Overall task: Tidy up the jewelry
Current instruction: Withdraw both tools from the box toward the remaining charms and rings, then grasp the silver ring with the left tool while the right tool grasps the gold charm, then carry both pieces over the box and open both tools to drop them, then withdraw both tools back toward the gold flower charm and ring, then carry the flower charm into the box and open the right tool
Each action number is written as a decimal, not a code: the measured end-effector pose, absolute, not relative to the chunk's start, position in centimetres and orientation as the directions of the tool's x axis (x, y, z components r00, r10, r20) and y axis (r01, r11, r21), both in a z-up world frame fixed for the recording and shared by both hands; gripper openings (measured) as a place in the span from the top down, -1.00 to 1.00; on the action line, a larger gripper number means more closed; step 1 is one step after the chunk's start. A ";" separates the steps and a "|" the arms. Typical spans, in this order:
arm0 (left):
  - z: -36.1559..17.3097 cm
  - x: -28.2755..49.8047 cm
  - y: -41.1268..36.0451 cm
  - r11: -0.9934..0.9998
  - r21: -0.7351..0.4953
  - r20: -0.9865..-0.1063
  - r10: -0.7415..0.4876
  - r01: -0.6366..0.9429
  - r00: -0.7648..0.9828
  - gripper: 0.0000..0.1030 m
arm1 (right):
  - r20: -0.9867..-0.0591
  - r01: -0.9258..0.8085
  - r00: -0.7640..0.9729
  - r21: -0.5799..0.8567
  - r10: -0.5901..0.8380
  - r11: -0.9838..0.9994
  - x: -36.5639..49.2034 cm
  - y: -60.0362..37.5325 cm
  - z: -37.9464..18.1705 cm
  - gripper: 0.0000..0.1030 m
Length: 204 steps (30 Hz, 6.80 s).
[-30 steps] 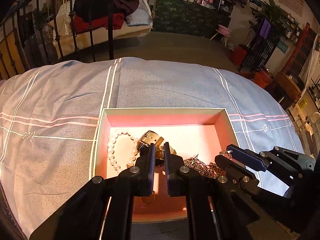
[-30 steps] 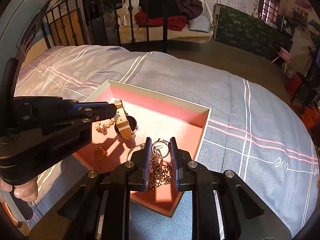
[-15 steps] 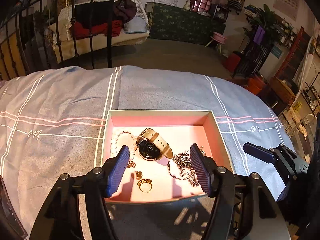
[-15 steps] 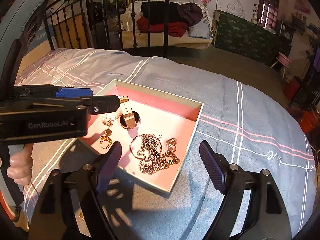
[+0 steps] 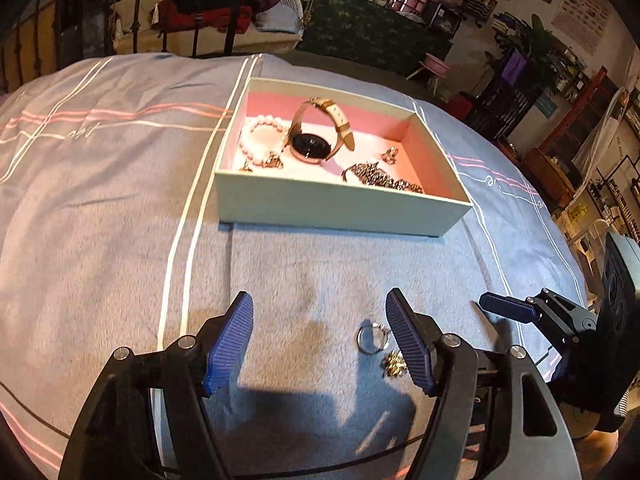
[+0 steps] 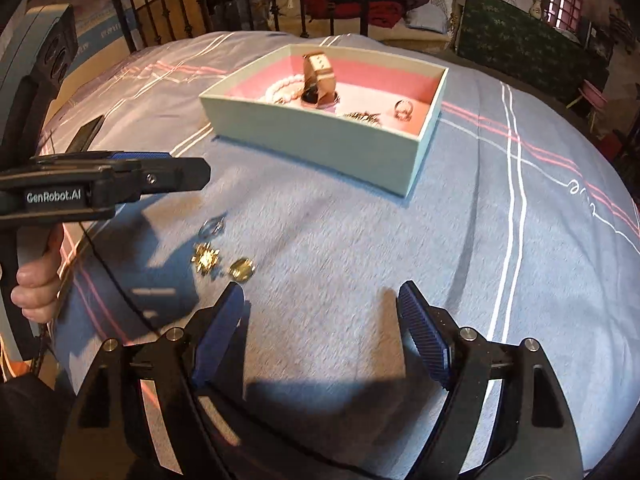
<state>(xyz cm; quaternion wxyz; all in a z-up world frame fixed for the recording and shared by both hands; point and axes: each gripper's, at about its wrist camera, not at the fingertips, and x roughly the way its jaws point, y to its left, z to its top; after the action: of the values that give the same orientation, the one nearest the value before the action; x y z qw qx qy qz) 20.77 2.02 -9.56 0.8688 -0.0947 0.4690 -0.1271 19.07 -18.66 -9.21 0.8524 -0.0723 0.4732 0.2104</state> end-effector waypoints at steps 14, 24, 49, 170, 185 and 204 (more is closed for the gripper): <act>-10.3 19.5 0.4 0.941 -0.251 -0.798 -0.333 0.226 0.502 -0.28 | -0.837 -0.524 0.439 0.058 0.328 0.850 19.9 -15.1 -9.2 -0.01; -10.7 20.4 -1.0 0.944 -0.200 -0.808 -0.311 0.263 0.500 -0.28 | -0.826 -0.538 0.426 0.098 0.370 0.838 19.3 -15.1 -9.0 0.70; -8.8 21.3 0.1 0.942 -0.232 -0.771 -0.331 0.244 0.544 0.77 | -0.790 -0.495 0.474 0.126 0.389 0.860 18.6 -16.8 -7.1 0.70; -2.4 26.5 -0.4 0.965 -0.124 -0.709 -0.248 0.229 0.661 0.54 | -0.671 -0.429 0.650 0.063 0.357 0.901 25.2 -16.5 -0.1 0.64; -3.4 31.2 -1.7 0.977 -0.098 -0.755 -0.197 0.189 0.626 0.54 | -0.729 -0.351 0.626 0.053 0.277 0.935 30.9 -17.3 -2.0 0.64; -4.3 31.8 -1.8 0.981 -0.072 -0.768 -0.170 0.181 0.617 0.54 | -0.760 -0.360 0.598 0.029 0.255 0.933 31.9 -16.3 -3.8 0.64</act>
<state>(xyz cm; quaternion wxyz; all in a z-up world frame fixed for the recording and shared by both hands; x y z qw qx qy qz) 31.81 -1.78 -4.31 0.8992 0.0062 0.4266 -0.0975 31.90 -16.34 -3.81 0.8917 -0.0636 0.4138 0.1723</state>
